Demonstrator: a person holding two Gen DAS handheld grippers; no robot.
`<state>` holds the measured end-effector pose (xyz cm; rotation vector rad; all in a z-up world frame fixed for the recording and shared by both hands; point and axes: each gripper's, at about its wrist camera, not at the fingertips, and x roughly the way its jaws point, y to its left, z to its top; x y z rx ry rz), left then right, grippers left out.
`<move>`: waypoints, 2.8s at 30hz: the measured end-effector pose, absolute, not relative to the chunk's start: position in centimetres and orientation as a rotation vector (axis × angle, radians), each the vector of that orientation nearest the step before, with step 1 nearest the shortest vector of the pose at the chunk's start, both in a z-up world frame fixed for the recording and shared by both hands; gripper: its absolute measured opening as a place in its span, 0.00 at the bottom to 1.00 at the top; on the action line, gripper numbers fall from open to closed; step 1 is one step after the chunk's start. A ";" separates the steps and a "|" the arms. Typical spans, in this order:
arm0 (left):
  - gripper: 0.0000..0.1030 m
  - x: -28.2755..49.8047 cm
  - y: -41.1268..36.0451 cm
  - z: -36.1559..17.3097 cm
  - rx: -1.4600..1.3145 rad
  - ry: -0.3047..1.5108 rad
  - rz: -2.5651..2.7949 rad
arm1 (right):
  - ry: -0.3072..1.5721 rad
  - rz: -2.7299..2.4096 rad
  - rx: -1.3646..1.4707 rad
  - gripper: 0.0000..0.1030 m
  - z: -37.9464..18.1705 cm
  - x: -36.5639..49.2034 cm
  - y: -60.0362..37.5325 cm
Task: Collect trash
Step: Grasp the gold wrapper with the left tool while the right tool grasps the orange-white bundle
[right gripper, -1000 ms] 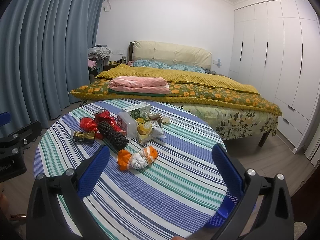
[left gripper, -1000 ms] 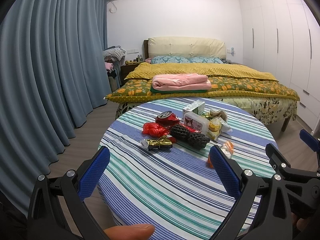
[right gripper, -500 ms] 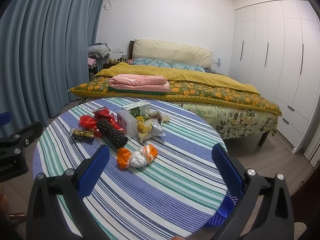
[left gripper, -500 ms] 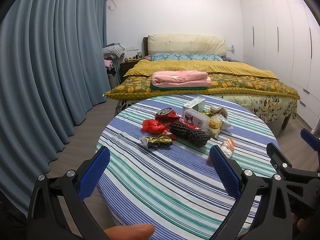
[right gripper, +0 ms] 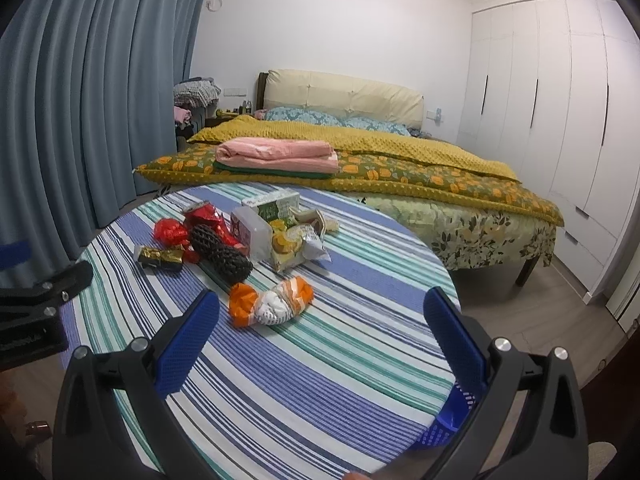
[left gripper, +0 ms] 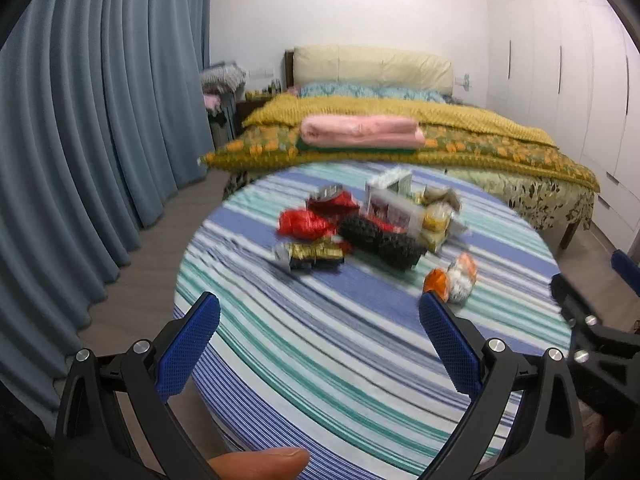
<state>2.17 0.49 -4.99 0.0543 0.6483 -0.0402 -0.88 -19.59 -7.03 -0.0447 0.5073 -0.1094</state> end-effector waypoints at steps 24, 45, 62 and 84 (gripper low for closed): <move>0.96 14.0 2.5 -16.3 0.101 0.936 -0.007 | 0.836 0.000 0.122 0.96 -14.9 11.4 -17.7; 0.96 15.8 3.9 -16.1 0.127 0.985 -0.230 | 0.957 -0.127 0.088 0.95 -18.0 12.2 -23.0; 0.95 21.4 2.5 -15.6 0.202 0.963 -0.753 | 0.943 -0.035 0.071 0.96 -18.0 9.9 -23.7; 0.40 19.8 1.0 -15.1 0.213 0.989 -0.488 | 1.025 0.058 0.370 0.52 -14.5 15.6 -26.5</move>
